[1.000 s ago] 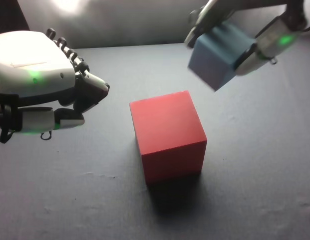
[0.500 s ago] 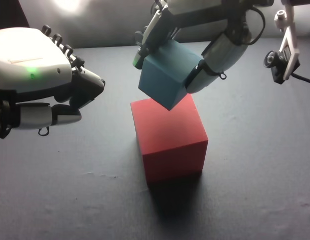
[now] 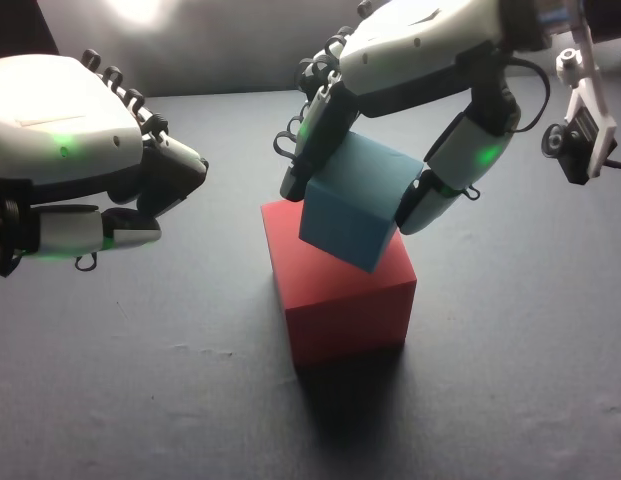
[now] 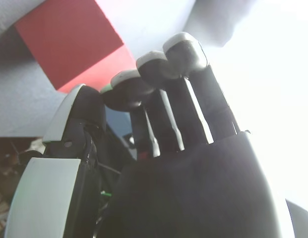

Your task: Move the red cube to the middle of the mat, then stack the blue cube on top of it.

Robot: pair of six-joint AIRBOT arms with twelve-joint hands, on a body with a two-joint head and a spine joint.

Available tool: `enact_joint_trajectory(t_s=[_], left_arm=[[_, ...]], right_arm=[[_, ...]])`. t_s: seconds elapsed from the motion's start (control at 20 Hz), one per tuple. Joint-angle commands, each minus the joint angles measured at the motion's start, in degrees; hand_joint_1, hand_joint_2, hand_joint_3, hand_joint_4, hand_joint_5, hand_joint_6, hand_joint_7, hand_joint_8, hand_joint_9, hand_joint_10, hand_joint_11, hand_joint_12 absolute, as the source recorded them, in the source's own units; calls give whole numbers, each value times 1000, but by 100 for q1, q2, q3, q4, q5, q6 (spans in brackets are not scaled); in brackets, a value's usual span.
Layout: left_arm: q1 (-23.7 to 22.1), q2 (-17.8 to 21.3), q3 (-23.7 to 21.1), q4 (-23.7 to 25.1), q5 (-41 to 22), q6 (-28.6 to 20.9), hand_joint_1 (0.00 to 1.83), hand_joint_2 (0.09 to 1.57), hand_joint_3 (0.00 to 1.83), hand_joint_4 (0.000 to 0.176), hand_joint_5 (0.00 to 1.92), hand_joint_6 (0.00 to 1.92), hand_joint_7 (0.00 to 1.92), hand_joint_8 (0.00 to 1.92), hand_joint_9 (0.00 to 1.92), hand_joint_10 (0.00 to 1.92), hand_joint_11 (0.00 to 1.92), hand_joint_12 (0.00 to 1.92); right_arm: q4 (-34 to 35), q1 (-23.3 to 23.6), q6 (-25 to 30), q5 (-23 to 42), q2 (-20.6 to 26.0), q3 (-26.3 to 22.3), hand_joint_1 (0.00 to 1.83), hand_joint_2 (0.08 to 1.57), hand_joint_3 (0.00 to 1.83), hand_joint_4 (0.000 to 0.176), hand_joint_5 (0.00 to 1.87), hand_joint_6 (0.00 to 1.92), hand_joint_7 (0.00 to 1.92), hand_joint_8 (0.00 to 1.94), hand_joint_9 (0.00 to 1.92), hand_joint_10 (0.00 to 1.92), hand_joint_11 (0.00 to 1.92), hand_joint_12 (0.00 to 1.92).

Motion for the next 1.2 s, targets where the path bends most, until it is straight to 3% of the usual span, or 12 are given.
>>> enact_joint_trajectory(t_s=[0.0,0.2,0.35,0.4,1.15], left_arm=[[-50,82,35,-151,-255,4,757,1466,0,0,660,1921,775,1921,684,1921,673,1921],[-47,86,37,-150,-256,4,728,1473,0,0,679,1921,796,1921,699,1921,686,1921],[-46,88,43,-132,-256,4,729,1475,0,0,689,1921,805,1921,701,1921,689,1921],[-47,88,49,-124,-256,4,656,1503,10,0,650,1921,768,1921,662,1921,654,1921],[-52,86,94,-119,-287,4,674,1504,1,0,641,1921,763,1921,664,1921,683,1921]], right_arm=[[320,15,-8,105,47,61,1182,1013,1,0,794,2,847,5,729,4,147,1284],[312,-17,-58,82,-193,409,1198,1013,2,0,797,1,849,3,720,0,142,1280],[303,8,-230,71,-234,413,1189,1017,3,0,799,2,846,1,713,0,143,1282],[303,10,-236,61,-241,413,1172,1003,0,0,798,1,848,1,716,1,168,1268],[396,-77,-529,98,-316,418,1140,1013,3,0,754,0,777,0,668,1,142,1233]])
